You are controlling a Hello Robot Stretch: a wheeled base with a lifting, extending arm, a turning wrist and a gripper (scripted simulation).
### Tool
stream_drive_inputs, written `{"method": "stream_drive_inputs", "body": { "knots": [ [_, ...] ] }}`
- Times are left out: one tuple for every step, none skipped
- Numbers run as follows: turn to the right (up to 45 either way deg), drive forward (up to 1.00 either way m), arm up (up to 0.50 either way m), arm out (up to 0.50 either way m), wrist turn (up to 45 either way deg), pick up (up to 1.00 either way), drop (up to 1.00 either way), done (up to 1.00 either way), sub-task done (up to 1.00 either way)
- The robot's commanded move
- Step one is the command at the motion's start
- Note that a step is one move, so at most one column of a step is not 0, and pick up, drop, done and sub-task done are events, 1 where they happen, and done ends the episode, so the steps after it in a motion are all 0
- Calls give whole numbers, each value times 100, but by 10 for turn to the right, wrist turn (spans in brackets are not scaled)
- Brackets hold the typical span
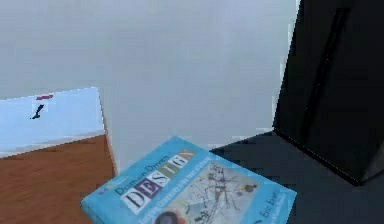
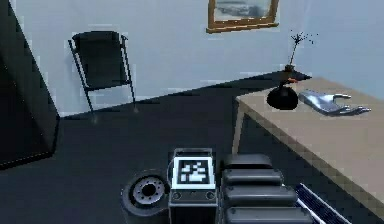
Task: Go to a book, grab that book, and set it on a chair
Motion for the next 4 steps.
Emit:
{"method": "stream_drive_inputs", "body": {
  "knots": [
    [-450,0,0,0,0,0,0,0,0],
    [-450,0,0,0,0,0,0,0,0],
    [-450,0,0,0,0,0,0,0,0],
    [-240,0,0,0,0,0,0,0,0]
  ]
}}
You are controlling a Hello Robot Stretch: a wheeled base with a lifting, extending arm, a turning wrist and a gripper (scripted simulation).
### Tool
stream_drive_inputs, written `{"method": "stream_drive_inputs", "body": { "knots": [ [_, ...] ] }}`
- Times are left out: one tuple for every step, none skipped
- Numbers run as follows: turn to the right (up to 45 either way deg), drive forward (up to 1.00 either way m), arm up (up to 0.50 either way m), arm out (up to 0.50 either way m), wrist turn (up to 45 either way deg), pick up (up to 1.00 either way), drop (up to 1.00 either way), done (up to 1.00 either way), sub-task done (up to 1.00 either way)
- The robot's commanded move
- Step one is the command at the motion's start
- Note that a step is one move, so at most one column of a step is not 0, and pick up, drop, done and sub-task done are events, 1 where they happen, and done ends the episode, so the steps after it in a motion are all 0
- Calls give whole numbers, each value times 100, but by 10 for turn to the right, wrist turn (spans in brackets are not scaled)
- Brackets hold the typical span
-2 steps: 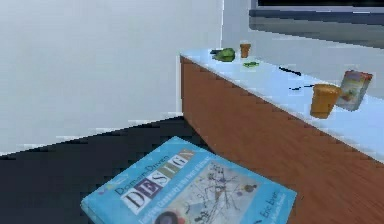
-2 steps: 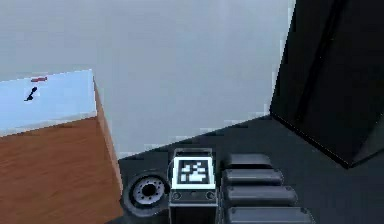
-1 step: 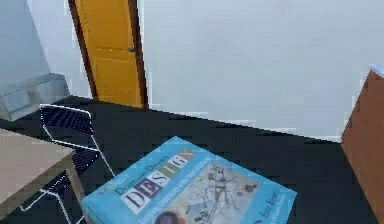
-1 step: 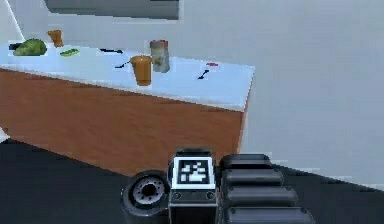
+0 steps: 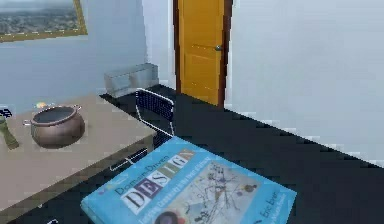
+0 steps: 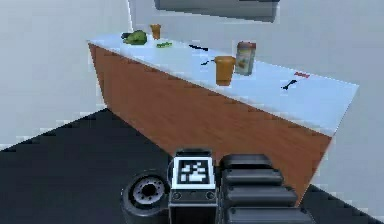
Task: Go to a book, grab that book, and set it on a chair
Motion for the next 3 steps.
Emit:
{"method": "stream_drive_inputs", "body": {
  "knots": [
    [450,0,0,0,0,0,0,0,0],
    [450,0,0,0,0,0,0,0,0],
    [450,0,0,0,0,0,0,0,0]
  ]
}}
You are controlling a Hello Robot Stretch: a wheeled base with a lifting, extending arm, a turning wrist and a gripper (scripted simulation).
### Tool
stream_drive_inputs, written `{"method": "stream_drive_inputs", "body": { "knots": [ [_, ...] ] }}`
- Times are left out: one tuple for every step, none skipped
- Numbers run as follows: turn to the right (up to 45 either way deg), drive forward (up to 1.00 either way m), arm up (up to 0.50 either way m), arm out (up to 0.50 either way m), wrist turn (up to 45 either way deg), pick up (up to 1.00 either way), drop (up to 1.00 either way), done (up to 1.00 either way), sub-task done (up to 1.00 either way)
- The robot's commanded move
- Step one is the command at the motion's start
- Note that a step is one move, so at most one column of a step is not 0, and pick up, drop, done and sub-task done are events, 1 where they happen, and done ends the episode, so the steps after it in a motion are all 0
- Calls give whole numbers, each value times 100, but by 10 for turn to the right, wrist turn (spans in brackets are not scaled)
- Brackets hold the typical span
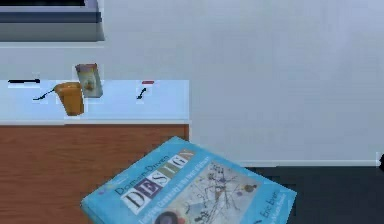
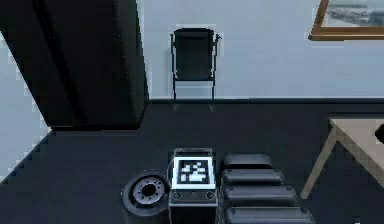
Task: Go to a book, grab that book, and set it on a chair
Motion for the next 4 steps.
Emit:
{"method": "stream_drive_inputs", "body": {
  "knots": [
    [360,0,0,0,0,0,0,0,0],
    [450,0,0,0,0,0,0,0,0],
    [450,0,0,0,0,0,0,0,0],
    [330,0,0,0,0,0,0,0,0]
  ]
}}
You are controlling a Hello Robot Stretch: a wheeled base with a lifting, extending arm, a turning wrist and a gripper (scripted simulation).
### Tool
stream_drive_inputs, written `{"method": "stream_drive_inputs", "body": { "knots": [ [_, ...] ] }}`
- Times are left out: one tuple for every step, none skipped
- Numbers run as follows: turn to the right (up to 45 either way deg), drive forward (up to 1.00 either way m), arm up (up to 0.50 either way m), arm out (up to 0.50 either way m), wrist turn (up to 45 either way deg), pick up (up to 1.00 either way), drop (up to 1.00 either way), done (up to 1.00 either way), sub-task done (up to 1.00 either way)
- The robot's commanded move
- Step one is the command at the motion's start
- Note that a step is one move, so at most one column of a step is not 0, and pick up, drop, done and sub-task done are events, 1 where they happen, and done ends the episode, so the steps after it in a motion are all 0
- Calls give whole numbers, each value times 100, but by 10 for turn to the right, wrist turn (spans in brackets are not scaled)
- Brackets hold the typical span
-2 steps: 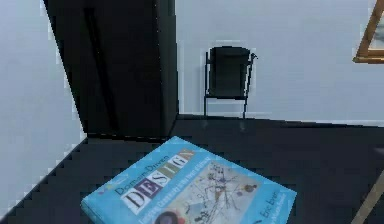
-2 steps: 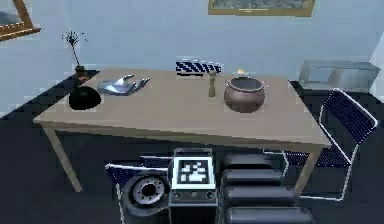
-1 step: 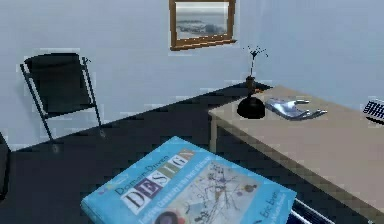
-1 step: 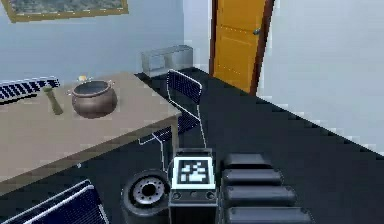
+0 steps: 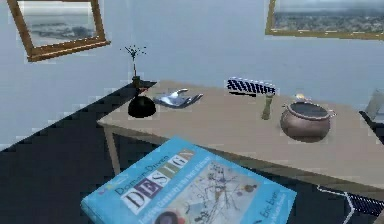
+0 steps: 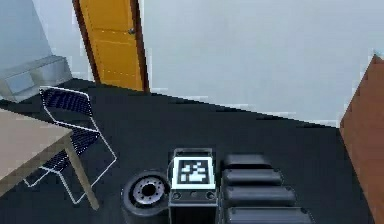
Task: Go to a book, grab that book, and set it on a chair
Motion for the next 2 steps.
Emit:
{"method": "stream_drive_inputs", "body": {
  "knots": [
    [0,15,0,0,0,0,0,0,0],
    [-450,0,0,0,0,0,0,0,0]
  ]
}}
